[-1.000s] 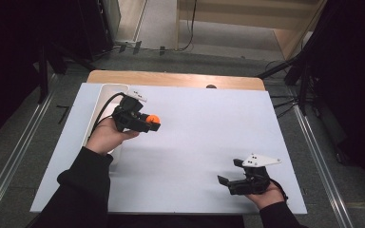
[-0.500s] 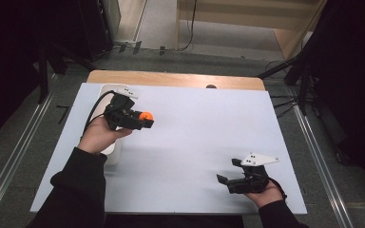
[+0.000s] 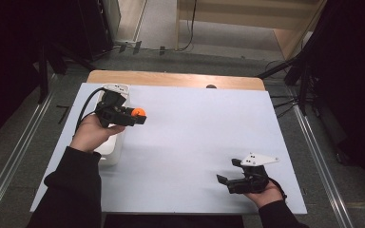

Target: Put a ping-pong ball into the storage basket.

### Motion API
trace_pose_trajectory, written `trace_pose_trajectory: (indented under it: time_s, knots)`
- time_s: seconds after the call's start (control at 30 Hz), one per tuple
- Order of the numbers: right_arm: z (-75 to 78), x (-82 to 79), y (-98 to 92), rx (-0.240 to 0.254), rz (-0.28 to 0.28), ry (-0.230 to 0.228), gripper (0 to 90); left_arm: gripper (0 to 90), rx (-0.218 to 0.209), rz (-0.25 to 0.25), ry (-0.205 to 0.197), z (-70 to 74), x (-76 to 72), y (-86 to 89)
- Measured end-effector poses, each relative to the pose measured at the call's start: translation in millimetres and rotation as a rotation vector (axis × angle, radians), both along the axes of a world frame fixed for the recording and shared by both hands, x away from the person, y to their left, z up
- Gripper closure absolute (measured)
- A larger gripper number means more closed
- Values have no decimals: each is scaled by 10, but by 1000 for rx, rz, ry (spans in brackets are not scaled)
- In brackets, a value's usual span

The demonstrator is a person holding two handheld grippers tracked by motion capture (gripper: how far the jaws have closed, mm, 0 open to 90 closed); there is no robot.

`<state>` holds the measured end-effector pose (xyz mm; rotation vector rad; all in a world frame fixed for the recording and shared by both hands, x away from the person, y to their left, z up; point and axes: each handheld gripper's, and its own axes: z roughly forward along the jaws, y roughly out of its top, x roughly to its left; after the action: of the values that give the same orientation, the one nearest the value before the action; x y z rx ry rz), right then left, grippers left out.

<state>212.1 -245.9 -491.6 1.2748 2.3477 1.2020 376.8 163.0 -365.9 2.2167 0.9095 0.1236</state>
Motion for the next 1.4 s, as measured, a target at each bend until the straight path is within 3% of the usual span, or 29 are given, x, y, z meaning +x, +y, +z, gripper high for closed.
trace_pose_trajectory:
  time_s: [0.7, 1.4]
  knots:
    - [-3, 1, -3, 4, -2, 3, 123, 505, 30, 86, -32, 18, 43, 163]
    - [-5, 1, 0, 1, 0, 3, 123, 505, 24, 191, -55, 4, 84, 281]
